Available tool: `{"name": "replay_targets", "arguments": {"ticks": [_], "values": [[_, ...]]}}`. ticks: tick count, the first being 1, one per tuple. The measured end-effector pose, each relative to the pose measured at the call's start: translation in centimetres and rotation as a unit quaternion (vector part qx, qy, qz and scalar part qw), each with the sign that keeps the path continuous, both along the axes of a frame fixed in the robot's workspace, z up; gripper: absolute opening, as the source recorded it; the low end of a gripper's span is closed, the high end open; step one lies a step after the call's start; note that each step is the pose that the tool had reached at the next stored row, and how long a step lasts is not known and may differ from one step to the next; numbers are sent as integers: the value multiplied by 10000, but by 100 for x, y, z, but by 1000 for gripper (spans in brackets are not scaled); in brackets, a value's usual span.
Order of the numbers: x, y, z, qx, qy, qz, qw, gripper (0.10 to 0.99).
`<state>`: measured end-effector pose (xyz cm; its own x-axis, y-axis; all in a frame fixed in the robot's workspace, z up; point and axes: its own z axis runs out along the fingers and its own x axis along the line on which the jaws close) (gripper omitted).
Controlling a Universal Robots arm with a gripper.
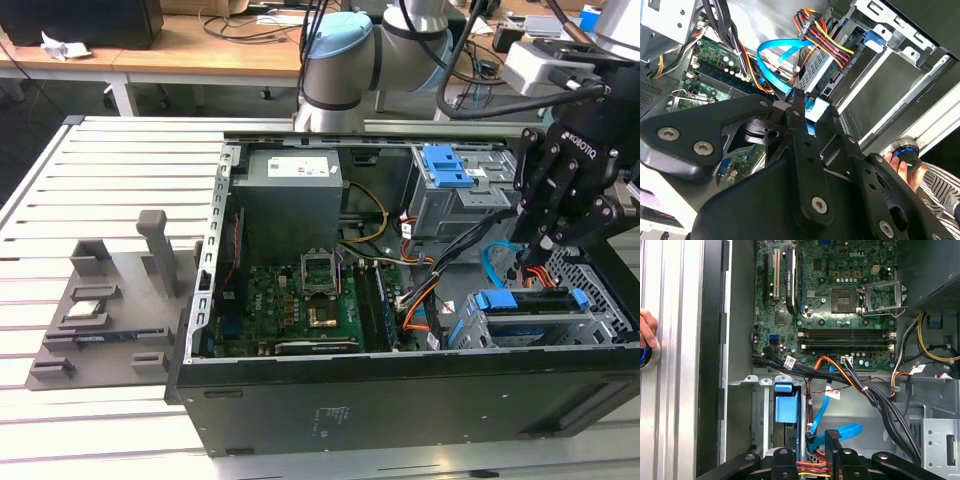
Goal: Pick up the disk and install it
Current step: 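Insert the second disk wire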
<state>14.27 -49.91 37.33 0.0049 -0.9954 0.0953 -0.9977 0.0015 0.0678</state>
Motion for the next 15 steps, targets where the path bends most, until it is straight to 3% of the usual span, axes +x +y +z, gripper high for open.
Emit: {"name": "replay_targets", "arguments": {"ticks": [3, 9, 10, 11, 12, 15], "values": [[0, 0, -49, -1, 0, 6, 10000, 361], [0, 0, -54, 0, 0, 15, 10000, 361], [0, 0, -54, 0, 0, 16, 10000, 345], [0, 0, -54, 0, 0, 16, 10000, 216], [0, 0, -54, 0, 0, 16, 10000, 161], [0, 0, -54, 0, 0, 17, 10000, 161]]}}
